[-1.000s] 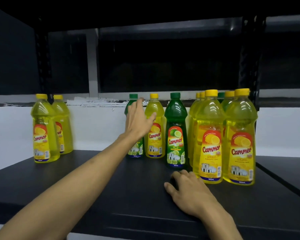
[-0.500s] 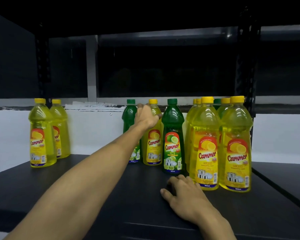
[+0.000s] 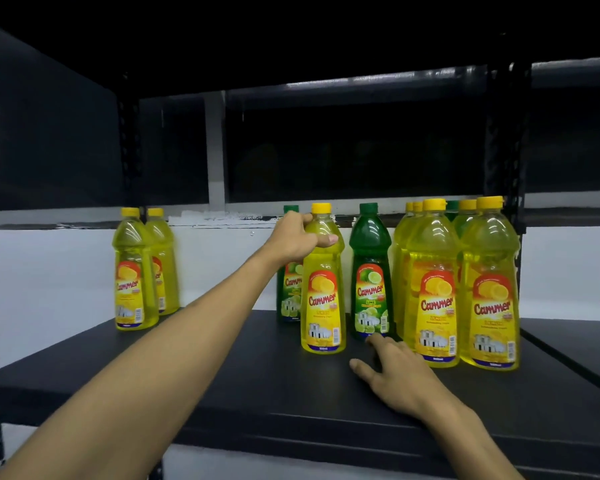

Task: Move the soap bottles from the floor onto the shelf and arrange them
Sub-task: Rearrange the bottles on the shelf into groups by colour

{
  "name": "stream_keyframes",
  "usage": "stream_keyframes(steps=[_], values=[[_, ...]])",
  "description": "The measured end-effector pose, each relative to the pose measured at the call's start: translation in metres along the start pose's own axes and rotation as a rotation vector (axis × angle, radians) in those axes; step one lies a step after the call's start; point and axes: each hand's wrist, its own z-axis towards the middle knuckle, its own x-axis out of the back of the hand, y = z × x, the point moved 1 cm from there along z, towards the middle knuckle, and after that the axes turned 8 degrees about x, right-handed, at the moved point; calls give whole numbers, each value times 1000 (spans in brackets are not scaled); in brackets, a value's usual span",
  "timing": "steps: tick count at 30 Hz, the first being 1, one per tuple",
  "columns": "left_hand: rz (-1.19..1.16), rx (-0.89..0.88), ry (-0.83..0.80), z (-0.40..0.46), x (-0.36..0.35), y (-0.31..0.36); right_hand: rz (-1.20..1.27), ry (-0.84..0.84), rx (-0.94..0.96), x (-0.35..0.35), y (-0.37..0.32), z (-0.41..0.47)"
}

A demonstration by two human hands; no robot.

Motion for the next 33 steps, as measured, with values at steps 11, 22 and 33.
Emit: stream_keyframes(steps=[11,22,33], values=[[-181,-149,-64,-59,45,-23,863,299,92,8,-83,30],[205,231,-53,-92,131,-193,985,195,226,-32,-136,68],[766,540,-59,-118,235,-310,975,66,282,-89,-226,148]])
